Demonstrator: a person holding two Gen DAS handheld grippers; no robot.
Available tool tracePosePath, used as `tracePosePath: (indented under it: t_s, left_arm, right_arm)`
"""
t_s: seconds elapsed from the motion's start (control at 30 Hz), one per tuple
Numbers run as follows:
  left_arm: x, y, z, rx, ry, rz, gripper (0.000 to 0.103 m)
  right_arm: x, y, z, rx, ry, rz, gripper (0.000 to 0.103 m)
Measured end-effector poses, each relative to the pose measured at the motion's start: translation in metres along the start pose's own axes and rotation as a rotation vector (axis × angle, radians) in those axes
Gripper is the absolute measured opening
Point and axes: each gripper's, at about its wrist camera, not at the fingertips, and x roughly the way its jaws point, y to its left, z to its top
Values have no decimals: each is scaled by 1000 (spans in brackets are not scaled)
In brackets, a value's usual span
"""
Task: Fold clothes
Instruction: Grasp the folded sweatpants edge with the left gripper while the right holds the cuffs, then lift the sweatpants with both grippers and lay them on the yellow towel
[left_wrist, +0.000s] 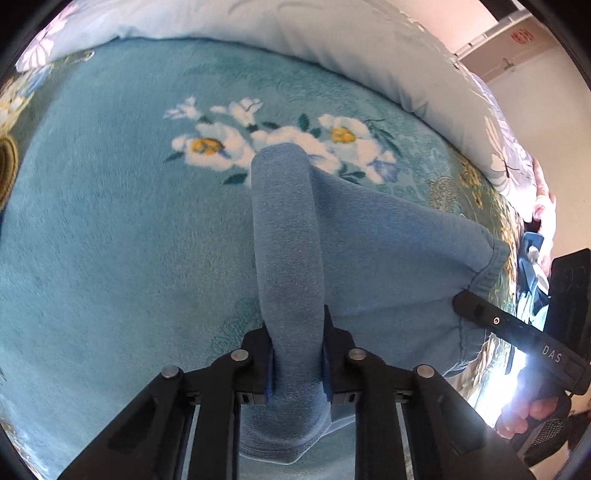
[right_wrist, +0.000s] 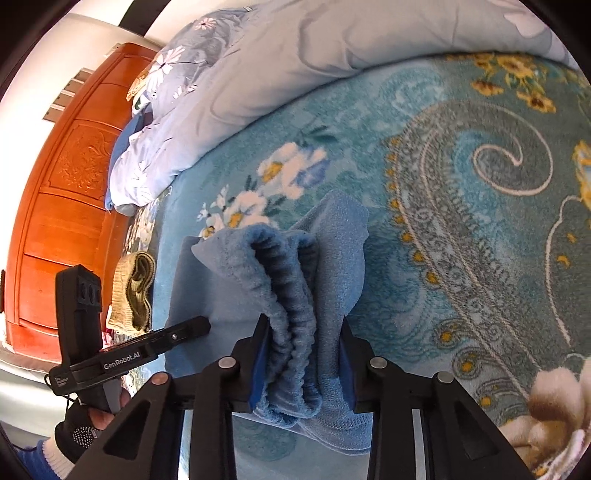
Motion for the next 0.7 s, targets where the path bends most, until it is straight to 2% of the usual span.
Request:
tracePosePath:
  t_s: [0.17, 0.33, 0.43, 0.7]
  left_arm:
    - [-20, 4, 0, 59, -13, -17, 20]
    - [-47, 29, 0, 118, -22, -35, 20]
    - [-65, 50, 3, 147, -26, -27, 20]
    - [-140, 145, 7, 185, -65, 54, 20]
  right_arm:
    - [-13, 24, -5, -17, -26, -31, 34]
    - [-17, 61, -17, -23, -64, -57, 34]
    - [-11, 91, -26, -25, -84, -60, 34]
    - [33, 191, -37, -58, -100, 13, 34]
